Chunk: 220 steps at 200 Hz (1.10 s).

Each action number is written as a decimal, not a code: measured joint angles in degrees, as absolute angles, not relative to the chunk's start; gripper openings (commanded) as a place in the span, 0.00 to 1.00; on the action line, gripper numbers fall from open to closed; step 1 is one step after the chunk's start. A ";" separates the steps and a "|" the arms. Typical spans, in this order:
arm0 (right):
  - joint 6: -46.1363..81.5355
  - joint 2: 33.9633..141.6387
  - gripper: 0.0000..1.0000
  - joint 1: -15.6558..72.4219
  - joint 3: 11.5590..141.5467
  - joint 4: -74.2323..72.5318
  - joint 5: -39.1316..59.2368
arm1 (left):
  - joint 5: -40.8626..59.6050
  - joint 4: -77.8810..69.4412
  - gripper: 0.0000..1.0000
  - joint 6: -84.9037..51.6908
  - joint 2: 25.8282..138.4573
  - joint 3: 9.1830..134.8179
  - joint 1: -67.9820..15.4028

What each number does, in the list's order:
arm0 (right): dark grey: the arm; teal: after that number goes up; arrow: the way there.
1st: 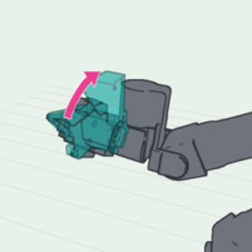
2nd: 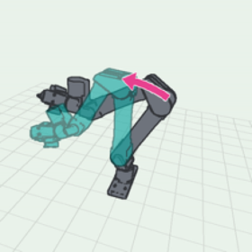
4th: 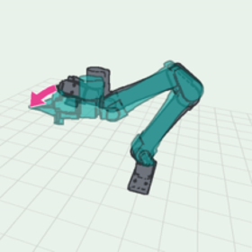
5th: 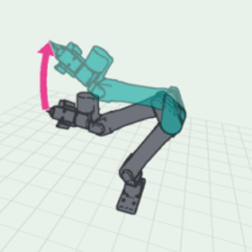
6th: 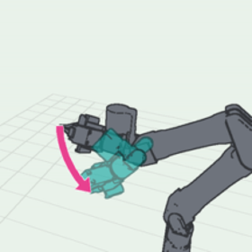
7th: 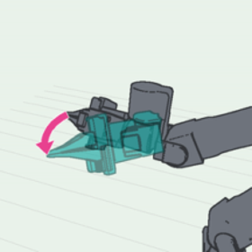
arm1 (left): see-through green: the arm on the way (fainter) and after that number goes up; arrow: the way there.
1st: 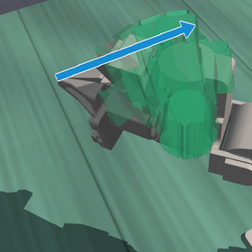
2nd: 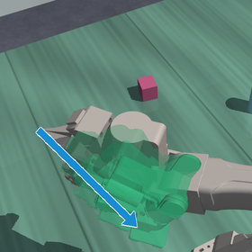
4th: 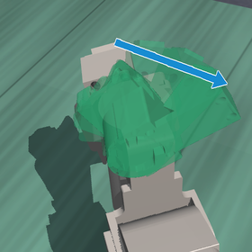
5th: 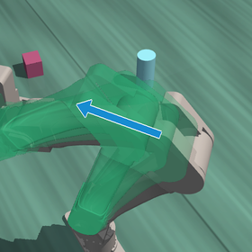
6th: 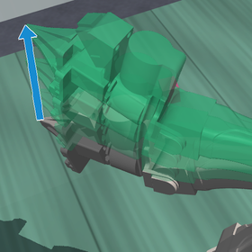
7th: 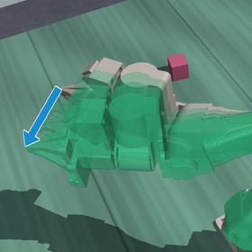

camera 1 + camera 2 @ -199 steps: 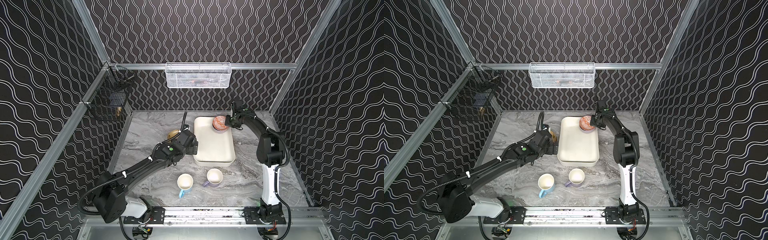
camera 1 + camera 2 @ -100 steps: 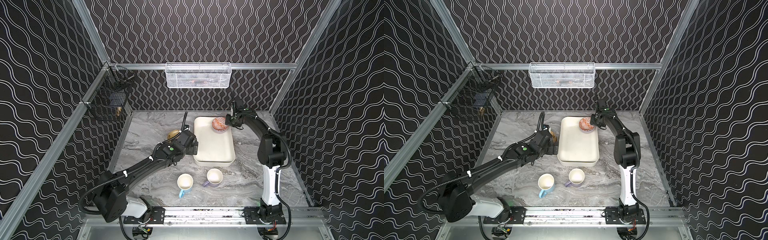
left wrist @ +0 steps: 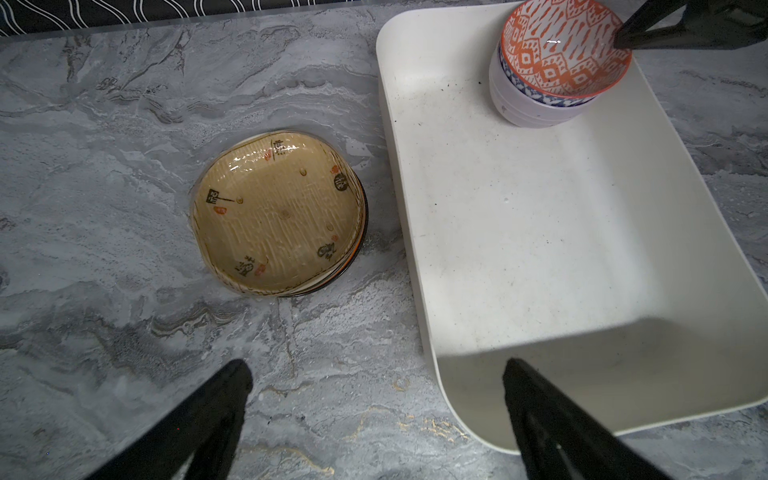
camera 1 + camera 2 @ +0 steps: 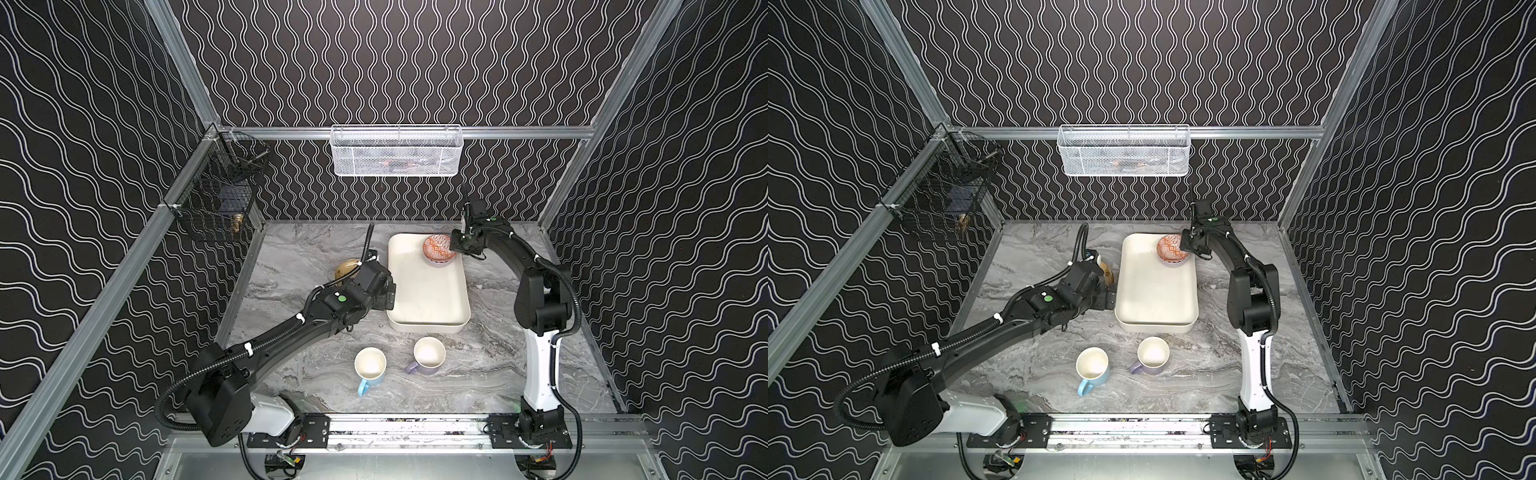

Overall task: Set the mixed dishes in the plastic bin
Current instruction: 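Move the right gripper to the lavender mug and grasp its rim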

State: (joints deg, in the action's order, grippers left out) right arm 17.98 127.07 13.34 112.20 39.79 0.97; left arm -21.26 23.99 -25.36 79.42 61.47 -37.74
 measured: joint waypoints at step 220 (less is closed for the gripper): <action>24.75 71.48 0.41 40.86 56.51 39.51 2.72 | -21.96 28.80 0.98 -28.56 64.40 51.00 -37.74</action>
State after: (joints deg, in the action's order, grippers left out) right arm 24.75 71.48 40.86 56.51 39.51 2.72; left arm -21.96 28.80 -28.56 64.40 51.00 -37.74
